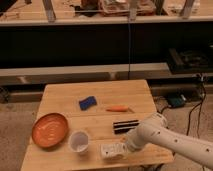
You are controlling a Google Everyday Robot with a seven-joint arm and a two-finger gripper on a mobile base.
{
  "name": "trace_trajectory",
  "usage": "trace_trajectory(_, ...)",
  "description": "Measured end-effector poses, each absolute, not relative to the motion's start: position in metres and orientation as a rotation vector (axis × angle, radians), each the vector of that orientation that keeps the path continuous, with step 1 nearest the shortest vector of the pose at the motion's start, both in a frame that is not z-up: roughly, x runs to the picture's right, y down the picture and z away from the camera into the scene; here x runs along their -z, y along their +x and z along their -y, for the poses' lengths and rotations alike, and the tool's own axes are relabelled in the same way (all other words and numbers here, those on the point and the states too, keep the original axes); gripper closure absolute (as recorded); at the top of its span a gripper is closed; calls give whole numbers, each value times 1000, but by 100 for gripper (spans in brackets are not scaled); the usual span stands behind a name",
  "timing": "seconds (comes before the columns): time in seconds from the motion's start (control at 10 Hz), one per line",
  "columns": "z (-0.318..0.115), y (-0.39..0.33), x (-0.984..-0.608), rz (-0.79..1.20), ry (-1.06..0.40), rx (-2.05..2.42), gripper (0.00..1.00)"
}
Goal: Place the bottle in the ceramic bowl
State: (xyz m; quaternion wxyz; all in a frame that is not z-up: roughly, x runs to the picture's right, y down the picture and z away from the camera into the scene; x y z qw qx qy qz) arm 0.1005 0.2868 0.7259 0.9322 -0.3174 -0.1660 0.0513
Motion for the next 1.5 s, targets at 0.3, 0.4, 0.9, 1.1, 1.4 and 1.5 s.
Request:
trace_trajectory(0.3,-243,96,-724,357,-621,-105,84)
trace_trajectory(0.4,-220,90,-723,362,-603,-100,84)
trace_trajectory(0.9,-129,65,-750,383,-559,-125,84)
trace_trajectory(1.1,-109,33,-754,401,-548,-100,84)
trace_trajectory(1.4,-102,-28,-746,399,-542,-80,84)
trace_trajectory(1.5,-94,-40,-749,396,-538,-83,84)
